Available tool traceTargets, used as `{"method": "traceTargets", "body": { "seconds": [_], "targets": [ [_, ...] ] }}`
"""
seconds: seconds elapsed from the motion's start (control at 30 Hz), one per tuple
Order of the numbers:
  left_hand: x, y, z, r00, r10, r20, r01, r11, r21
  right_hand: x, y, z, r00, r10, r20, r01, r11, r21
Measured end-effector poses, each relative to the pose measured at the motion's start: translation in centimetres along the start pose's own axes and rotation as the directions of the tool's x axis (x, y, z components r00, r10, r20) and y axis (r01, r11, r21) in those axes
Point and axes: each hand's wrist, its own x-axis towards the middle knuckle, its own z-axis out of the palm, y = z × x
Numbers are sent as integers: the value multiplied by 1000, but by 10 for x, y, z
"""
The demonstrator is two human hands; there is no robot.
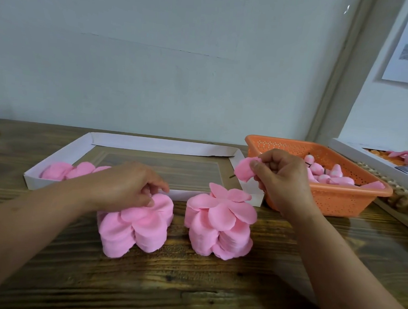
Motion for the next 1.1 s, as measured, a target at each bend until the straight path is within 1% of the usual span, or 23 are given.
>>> {"method": "traceTargets", "body": {
  "seconds": [0.13,0.33,0.57,0.97,1.03,1.07,1.1],
  "targets": [
    [6,2,5,1000,2,-2,-1,998,62,0,-1,0,1000,-12,3,12,1000,-26],
    [1,3,5,1000,-1,-7,1,999,53,0,0,0,1000,-16,4,16,999,-38],
    [-3,1,10,995,38,-95,-34,998,46,0,0,0,1000,-15,14,16,998,-53],
    [0,4,13,998,36,-57,-31,996,80,0,1,0,1000,-6,25,7,999,-48],
    [-2,6,10,999,16,-31,-13,997,78,0,1,0,1000,-7,25,8,999,-42],
    [-1,4,10,999,-8,-45,11,997,75,0,1,1,1000,-5,24,6,999,-41],
    [-1,0,10,1000,-7,-25,10,995,103,0,2,1,1000,-3,23,4,999,-42]
  ]
}}
